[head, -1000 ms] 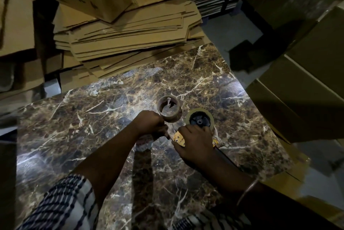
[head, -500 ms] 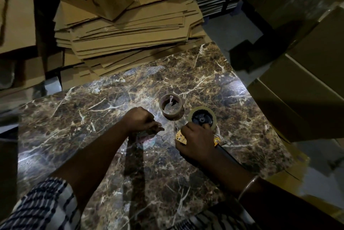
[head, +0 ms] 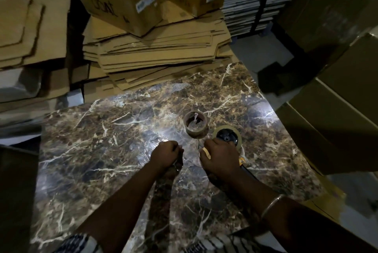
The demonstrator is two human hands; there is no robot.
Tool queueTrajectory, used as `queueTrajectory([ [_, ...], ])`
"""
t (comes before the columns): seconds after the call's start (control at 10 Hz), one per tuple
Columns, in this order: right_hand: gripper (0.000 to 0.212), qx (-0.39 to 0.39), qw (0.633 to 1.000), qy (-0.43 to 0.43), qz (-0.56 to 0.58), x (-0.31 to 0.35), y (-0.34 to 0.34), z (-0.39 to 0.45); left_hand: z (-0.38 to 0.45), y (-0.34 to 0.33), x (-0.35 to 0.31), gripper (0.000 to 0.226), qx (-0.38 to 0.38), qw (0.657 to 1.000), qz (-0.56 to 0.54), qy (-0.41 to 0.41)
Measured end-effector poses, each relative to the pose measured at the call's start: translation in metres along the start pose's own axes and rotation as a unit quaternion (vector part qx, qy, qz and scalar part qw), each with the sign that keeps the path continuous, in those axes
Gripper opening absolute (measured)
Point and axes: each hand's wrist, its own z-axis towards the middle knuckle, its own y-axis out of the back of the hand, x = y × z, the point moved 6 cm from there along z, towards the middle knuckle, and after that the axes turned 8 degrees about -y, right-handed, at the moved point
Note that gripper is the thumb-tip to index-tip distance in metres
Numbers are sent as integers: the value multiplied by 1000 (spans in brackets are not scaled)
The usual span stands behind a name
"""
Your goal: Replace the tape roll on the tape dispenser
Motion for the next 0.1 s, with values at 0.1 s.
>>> queueTrajectory([
  [0.1, 33, 6, 1000, 5, 25, 16, 12, 16, -8, 11, -2, 26, -27, 1000, -2, 6],
])
